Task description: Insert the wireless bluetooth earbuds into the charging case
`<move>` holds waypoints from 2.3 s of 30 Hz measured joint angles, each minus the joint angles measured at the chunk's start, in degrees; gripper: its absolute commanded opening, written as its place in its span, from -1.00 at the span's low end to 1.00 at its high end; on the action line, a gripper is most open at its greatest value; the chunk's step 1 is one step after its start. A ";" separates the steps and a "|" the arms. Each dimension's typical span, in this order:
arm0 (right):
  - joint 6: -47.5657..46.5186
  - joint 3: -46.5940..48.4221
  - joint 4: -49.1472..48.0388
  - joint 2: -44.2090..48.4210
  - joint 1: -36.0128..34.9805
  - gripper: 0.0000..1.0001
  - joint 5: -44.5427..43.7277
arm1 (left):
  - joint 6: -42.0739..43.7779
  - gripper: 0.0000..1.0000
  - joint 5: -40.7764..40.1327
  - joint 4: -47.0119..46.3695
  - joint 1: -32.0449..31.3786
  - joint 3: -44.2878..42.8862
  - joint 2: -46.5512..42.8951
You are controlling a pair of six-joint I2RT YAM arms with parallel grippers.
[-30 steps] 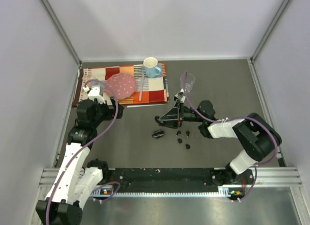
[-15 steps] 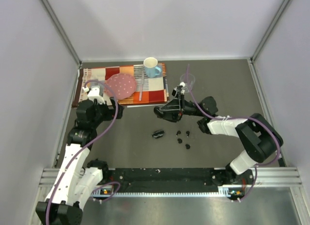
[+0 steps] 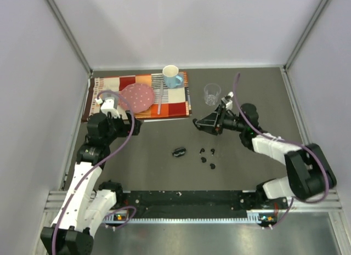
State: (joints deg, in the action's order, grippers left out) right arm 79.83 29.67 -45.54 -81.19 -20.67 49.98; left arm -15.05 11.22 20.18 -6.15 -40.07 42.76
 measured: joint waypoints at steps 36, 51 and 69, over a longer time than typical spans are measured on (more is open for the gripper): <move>-65.11 23.43 85.53 -6.73 -8.22 -0.88 -73.20 | -0.04 0.97 2.73 -0.04 0.00 0.00 0.63; -61.48 16.11 80.21 -2.08 -7.54 -0.38 -68.13 | -0.07 0.97 3.17 -0.13 0.00 0.00 0.81; -75.38 13.73 66.88 29.75 -16.87 -1.00 -46.16 | -10.43 0.88 36.83 -15.87 -5.90 -1.70 11.50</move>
State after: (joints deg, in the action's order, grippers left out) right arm 4.45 43.40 21.34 -51.44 -37.54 3.81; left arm -25.47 48.05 4.32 -12.05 -41.78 54.26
